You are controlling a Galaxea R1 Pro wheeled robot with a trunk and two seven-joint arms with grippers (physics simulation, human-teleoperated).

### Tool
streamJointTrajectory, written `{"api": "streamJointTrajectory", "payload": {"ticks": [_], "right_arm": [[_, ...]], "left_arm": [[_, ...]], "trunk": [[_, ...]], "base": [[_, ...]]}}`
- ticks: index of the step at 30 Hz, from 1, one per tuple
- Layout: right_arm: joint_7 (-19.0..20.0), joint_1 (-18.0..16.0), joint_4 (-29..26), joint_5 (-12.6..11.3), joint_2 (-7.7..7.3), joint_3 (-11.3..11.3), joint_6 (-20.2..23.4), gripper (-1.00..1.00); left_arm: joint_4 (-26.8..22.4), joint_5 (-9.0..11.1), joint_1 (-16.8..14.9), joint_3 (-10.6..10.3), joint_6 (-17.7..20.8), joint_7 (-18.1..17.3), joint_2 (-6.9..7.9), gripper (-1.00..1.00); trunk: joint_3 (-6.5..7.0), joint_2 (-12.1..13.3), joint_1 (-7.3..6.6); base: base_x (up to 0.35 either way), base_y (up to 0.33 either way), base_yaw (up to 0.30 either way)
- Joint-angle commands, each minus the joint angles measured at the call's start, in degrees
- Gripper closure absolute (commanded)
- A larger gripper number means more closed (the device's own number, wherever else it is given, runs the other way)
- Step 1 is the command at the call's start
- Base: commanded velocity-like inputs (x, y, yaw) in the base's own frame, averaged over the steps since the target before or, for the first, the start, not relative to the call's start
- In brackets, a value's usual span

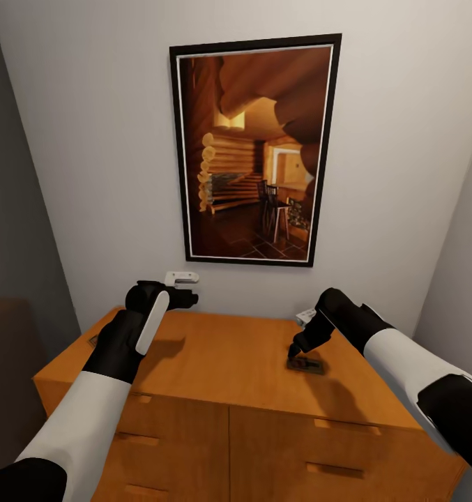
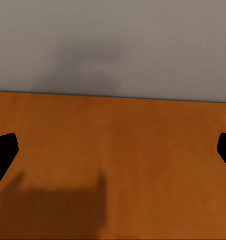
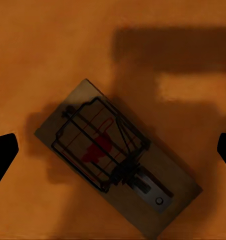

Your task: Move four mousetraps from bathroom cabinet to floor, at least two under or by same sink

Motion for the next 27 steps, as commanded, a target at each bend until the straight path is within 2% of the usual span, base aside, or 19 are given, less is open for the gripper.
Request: {"api": "streamJointTrajectory", "payload": {"ticks": [1, 27], "right_arm": [[0.6, 0.0, -0.1, 0.6, -0.06, 0.2, 0.0, -1.00], [0.1, 0.0, -0.1, 0.4, -0.06, 0.4, 0.0, -1.00]], "left_arm": [[-0.1, 0.6, 0.0, 0.0, 0.2, 0.6, 0.00, -1.00], [0.1, 0.6, 0.0, 0.0, 0.1, 0.6, 0.00, -1.00]], "trunk": [[-0.08, 0.0, -0.01], [-0.08, 0.0, -0.01]], "base": [[-0.140, 0.000, 0.000], [-0.022, 0.000, 0.000]]}}
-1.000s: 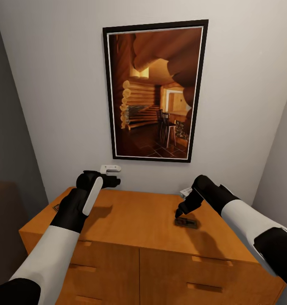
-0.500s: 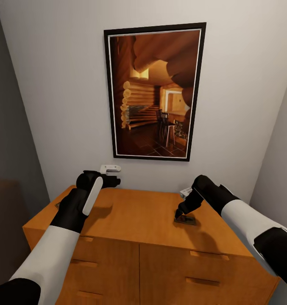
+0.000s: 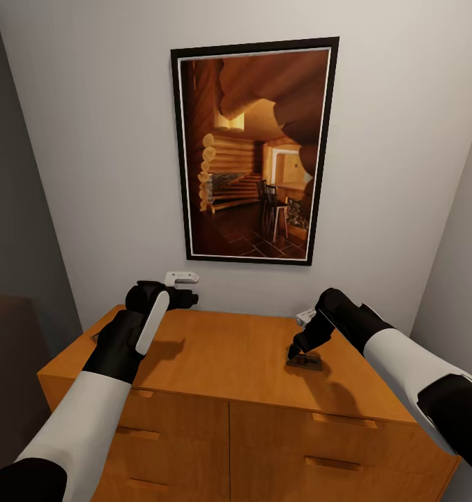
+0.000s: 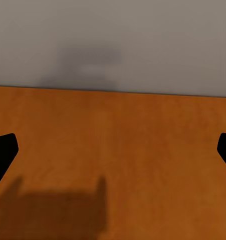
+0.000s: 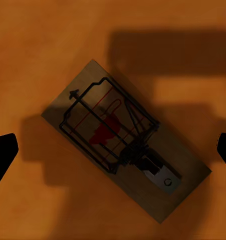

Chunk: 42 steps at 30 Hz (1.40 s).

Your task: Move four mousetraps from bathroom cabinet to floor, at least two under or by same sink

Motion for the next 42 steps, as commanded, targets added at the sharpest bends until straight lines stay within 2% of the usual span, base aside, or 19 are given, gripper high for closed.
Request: {"api": "streamJointTrajectory", "payload": {"ticks": [1, 17, 30, 42], "right_arm": [[0.5, -0.1, -0.1, 0.6, -0.06, 0.2, 0.0, -1.00], [-3.3, -0.1, 0.1, 0.7, -0.01, 0.1, 0.0, -1.00], [-3.6, -0.1, 4.0, 0.7, 0.03, 0.1, 0.0, -1.00], [-3.6, -0.1, 4.4, 0.8, 0.03, 0.1, 0.0, -1.00]], "left_arm": [[0.0, 0.6, -0.1, -0.1, 0.2, 0.6, 0.00, -1.00], [0.0, 0.8, -0.1, -0.1, 0.2, 0.5, 0.00, -1.00], [0.0, 0.8, -0.1, -0.1, 0.2, 0.5, -0.02, -1.00], [0.1, 0.9, -0.1, -0.2, 0.2, 0.5, -0.11, -1.00]], "trunk": [[-0.08, 0.0, 0.00], [-0.08, 0.0, 0.00], [-0.08, 0.0, 0.00], [-0.08, 0.0, 0.00]], "base": [[0.000, 0.000, 0.000], [0.000, 0.000, 0.000], [0.000, 0.000, 0.000], [0.000, 0.000, 0.000]]}}
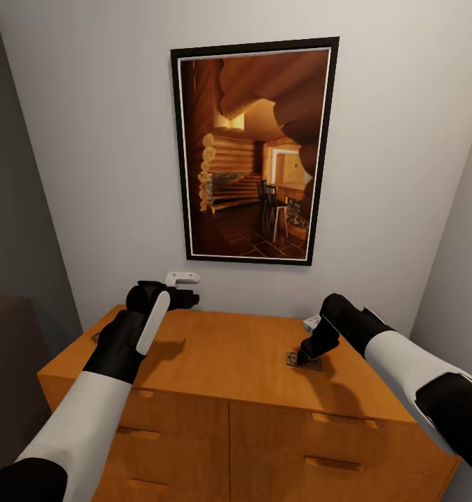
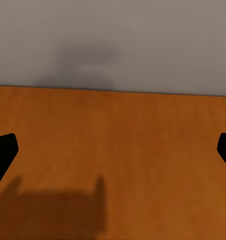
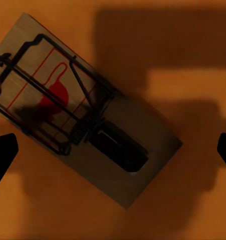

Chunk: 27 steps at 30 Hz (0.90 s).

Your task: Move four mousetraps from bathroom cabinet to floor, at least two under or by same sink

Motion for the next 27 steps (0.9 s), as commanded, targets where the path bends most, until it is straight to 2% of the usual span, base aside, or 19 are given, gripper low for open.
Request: {"api": "streamJointTrajectory", "payload": {"ticks": [1, 27], "right_arm": [[0.6, 0.0, -0.1, 0.6, -0.05, 0.2, 0.1, -1.00], [0.7, 0.0, -0.1, 0.6, 0.04, -0.1, 0.1, -1.00]], "left_arm": [[0.0, 0.6, -0.1, -0.1, 0.2, 0.6, -0.05, -1.00], [0.0, 0.6, -0.1, -0.1, 0.3, 0.6, -0.55, -1.00]], "trunk": [[-0.08, 0.0, 0.00], [-0.08, 0.0, 0.00]], "base": [[0.000, 0.000, 0.000], [0.000, 0.000, 0.000]]}}
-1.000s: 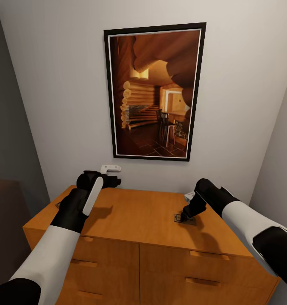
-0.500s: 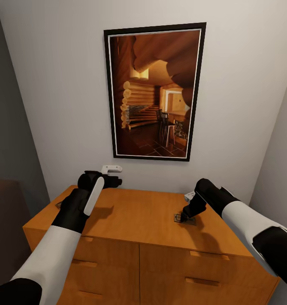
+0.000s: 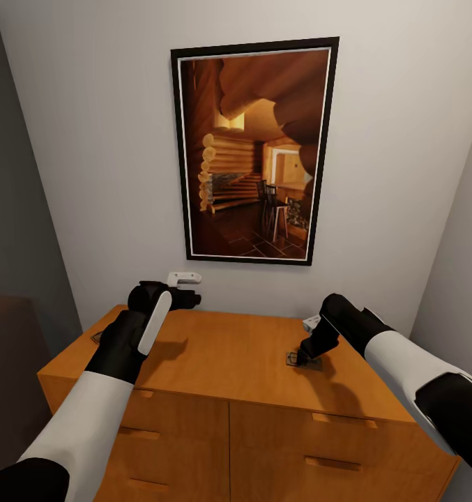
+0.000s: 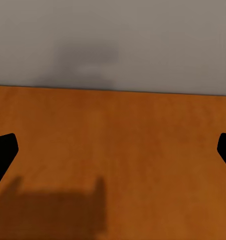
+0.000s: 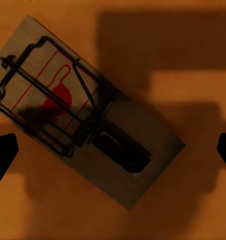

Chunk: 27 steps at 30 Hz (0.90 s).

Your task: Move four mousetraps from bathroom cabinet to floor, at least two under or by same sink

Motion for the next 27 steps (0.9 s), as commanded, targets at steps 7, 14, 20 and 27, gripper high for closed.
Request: {"api": "streamJointTrajectory", "payload": {"ticks": [7, 14, 20, 27], "right_arm": [[0.6, 0.0, -0.8, 0.6, 0.13, 0.1, 0.1, -1.00], [0.6, 0.0, -1.0, 0.6, 2.43, -0.1, 0.1, -1.00], [0.6, 0.0, -1.1, 0.6, 3.53, -0.2, 0.1, -1.00], [0.5, 0.0, -2.6, 0.6, 4.30, -0.2, 0.1, -1.00]], "left_arm": [[0.0, 0.7, -0.1, 0.0, 0.2, 0.6, -0.04, -1.00], [0.0, 0.8, -0.1, 0.0, 0.2, 0.6, -0.10, -1.00], [0.1, 0.8, 0.0, 0.0, 0.3, 0.6, -0.13, -1.00], [0.1, 0.8, 0.0, 0.0, 0.4, 0.6, -0.12, -1.00]], "trunk": [[-0.08, 0.0, 0.00], [-0.08, 0.0, 0.00], [-0.08, 0.0, 0.00], [-0.08, 0.0, 0.00]], "base": [[0.000, 0.000, 0.000], [0.000, 0.000, 0.000], [0.000, 0.000, 0.000], [0.000, 0.000, 0.000]]}}
